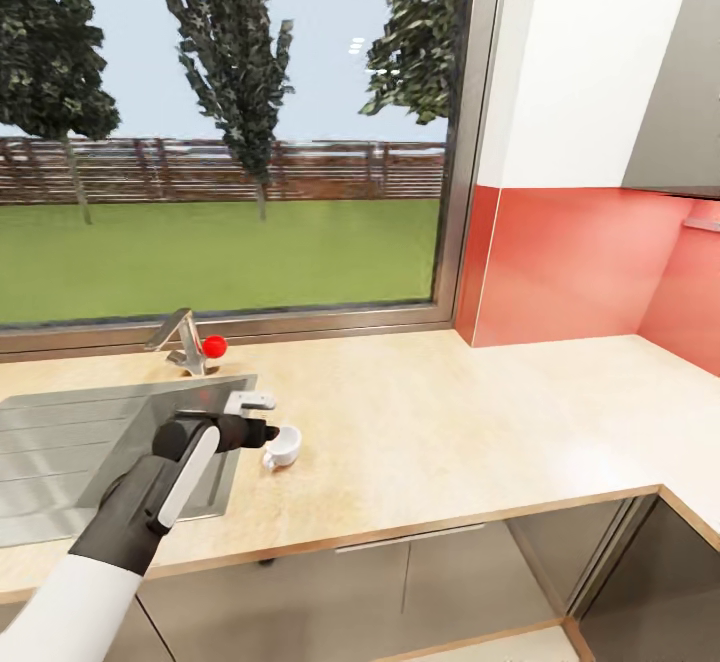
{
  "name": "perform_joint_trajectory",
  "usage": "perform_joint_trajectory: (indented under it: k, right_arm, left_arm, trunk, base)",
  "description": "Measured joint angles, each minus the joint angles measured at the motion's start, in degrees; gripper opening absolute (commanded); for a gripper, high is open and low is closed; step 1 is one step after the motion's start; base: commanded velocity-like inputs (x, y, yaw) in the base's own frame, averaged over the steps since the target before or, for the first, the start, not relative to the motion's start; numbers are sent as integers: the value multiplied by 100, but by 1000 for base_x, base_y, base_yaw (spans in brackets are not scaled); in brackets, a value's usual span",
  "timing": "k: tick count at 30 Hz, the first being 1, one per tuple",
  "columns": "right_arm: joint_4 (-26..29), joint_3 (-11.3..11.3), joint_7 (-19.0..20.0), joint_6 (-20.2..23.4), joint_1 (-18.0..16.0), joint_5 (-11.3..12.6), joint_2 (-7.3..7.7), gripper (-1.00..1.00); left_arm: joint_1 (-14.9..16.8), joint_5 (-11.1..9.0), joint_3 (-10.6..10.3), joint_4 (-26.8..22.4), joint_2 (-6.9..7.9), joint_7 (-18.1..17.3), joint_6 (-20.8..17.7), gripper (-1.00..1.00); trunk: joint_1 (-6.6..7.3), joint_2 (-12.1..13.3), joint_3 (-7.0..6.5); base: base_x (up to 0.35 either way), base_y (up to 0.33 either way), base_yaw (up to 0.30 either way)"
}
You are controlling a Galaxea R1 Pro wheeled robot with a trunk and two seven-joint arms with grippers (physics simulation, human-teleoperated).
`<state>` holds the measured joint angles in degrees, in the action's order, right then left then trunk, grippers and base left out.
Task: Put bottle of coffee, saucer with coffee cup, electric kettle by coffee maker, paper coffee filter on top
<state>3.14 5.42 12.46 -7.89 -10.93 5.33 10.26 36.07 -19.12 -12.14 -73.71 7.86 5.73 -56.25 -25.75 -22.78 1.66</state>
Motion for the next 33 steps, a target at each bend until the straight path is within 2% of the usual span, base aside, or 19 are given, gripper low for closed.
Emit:
perform_joint_trajectory:
  k: [4, 9, 18, 33]
  right_arm:
    - [0, 0, 0, 0, 0, 0, 0, 100]
    - [-6, 0, -3, 0, 0, 0, 0, 100]
    - [-9, 0, -6, -1, 0, 0, -8, 100]
    - [-3, 0, -3, 0, 0, 0, -9, 100]
  left_arm:
    - [-115, 165, 20, 2, 14, 0, 0, 100]
    - [-157, 257, 31, 76, 11, -2, 27, 100]
    - [-181, 289, 41, 167, 3, -14, 61, 100]
    - [-191, 279, 17, 201, -4, -17, 57, 100]
  trunk:
    - [0, 0, 0]
    - [1, 0, 0]
    - [1, 0, 0]
    - [2, -1, 0]
  base:
    - [0, 0, 0]
    - [62, 0, 0]
    - [167, 34, 0]
    - [51, 5, 0]
